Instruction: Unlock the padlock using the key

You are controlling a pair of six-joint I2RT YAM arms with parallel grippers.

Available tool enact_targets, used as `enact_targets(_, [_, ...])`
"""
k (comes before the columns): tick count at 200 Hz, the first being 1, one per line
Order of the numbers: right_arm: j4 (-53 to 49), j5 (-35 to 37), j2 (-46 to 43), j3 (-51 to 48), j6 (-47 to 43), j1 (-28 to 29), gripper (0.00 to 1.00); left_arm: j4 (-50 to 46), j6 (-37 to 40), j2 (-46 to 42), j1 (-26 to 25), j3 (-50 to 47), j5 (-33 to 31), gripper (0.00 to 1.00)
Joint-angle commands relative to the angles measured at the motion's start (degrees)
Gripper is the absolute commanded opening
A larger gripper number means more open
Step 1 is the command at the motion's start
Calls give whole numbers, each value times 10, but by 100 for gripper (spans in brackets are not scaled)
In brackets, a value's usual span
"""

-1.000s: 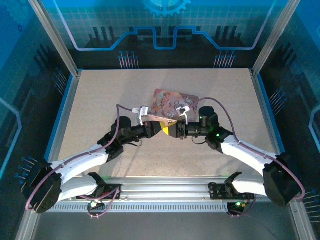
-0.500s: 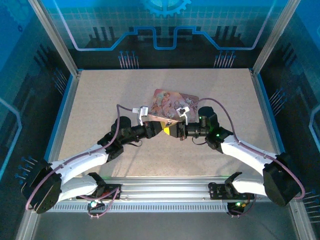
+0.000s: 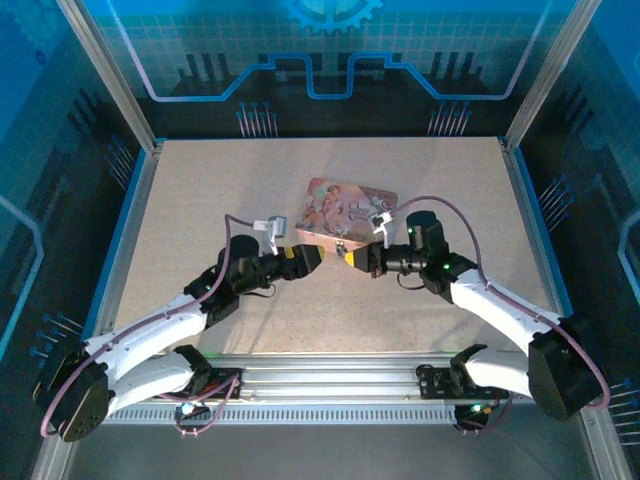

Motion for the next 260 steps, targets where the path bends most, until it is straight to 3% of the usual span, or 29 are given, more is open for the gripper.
enact_targets(1, [-23, 2, 3, 14, -18, -33, 0, -29, 2, 14, 17, -9, -16, 80])
enact_targets(97, [42, 4, 113, 48, -8, -125, 0, 22, 78, 158, 26, 22, 17, 84])
enact_targets(193, [28, 11, 234, 116, -20, -153, 0, 61, 117, 285, 26, 77, 30, 84])
enact_targets(260, [-9, 22, 256, 107, -23, -153, 0, 62, 128, 321, 26, 98, 21, 83])
